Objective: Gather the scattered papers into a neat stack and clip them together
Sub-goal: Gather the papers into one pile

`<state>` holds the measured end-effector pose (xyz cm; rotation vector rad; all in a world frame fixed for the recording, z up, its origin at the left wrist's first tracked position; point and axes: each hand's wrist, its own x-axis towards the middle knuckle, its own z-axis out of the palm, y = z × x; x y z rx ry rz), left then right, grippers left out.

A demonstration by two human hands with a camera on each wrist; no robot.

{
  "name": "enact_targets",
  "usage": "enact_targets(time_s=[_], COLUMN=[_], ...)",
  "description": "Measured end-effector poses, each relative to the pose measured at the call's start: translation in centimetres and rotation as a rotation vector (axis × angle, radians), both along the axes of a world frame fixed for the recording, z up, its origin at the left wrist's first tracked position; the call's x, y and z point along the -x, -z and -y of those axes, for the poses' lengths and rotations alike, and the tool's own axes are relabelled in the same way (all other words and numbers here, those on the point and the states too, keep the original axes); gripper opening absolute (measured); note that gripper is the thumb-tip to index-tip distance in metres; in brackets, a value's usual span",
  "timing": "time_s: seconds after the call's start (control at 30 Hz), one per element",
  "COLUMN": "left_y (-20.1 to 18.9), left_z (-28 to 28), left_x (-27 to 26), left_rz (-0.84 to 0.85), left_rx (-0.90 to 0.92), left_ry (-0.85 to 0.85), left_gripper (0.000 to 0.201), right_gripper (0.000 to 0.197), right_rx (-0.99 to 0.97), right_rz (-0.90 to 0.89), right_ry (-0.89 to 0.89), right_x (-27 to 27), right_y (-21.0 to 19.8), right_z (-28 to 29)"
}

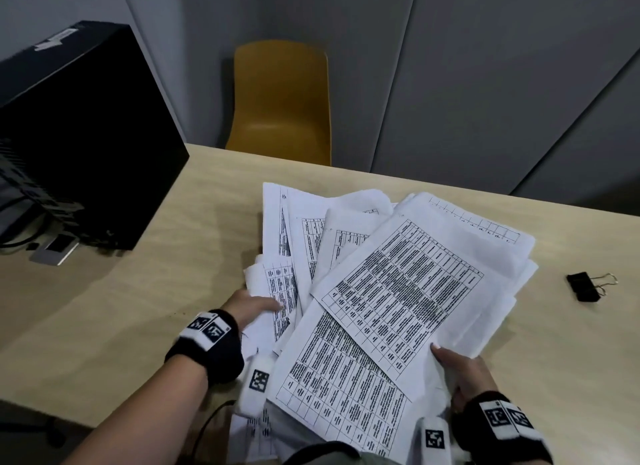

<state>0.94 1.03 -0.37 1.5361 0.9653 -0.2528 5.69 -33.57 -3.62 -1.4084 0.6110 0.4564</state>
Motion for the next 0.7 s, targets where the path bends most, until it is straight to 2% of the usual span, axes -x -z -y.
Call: enact_targets(time_s=[0.07, 0.17, 0.23, 0.27, 0.33, 0.37, 0.4, 0.43, 0.53, 0.63, 0.7], left_y=[0.9, 1.6, 1.4, 1.4, 1.7, 2.4, 2.8, 3.0, 3.9, 4.6, 5.0], left_z=[0.2, 0.6, 0.9, 0.7, 0.4, 0.4, 0.7, 1.2, 2.5, 2.6, 2.2], left_x=[1.0, 2.2, 3.1, 3.5, 4.6, 5.1, 5.7, 6.1, 6.2, 5.7, 5.7], left_rz=[-0.038, -0.106, -0.061, -0.005, 0.099, 0.094, 0.055, 0.037, 0.059, 0.036, 0.036], left_rx=[0.036, -0.191, -0.231, -0.133, 0.266, 0.441, 0.515, 0.477, 0.139, -0.061, -0.11], left_ry=[0.029, 0.225, 0.201, 0.114, -0.107, -0.176, -0.167, -0.121, -0.066, 0.02, -0.018], left_gripper=[0.038, 0.048, 0.048, 0.043, 0.038, 0.042, 0.047, 0.047, 0.025, 0.037, 0.042], right_gripper=[0.017, 0.02, 0.022, 0.023, 0.024, 0.025, 0.026, 0.027, 0.032, 0.031, 0.029], right_rx=[0.017, 0.035, 0.037, 0.034, 0.037, 0.041, 0.046, 0.049, 0.068, 0.077, 0.094], right_rz=[-0.004, 0.014, 0.037, 0.046, 0.061, 0.064, 0.062, 0.063, 0.057, 0.075, 0.071], right_ry=[-0.012, -0.025, -0.031, -0.024, -0.011, -0.007, -0.005, -0.013, -0.037, -0.03, -0.012], right_x=[0.0, -0.1, 0.0, 0.1, 0.1, 0.1, 0.1, 0.0, 0.0, 0.0, 0.1], right_y=[0.1, 0.1, 0.2, 0.1, 0.2, 0.3, 0.1, 0.2, 0.2, 0.3, -0.1], right_z=[0.0, -0.2, -0.3, -0.5, -0.5, -0.5, -0.6, -0.6, -0.6, -0.5, -0.5])
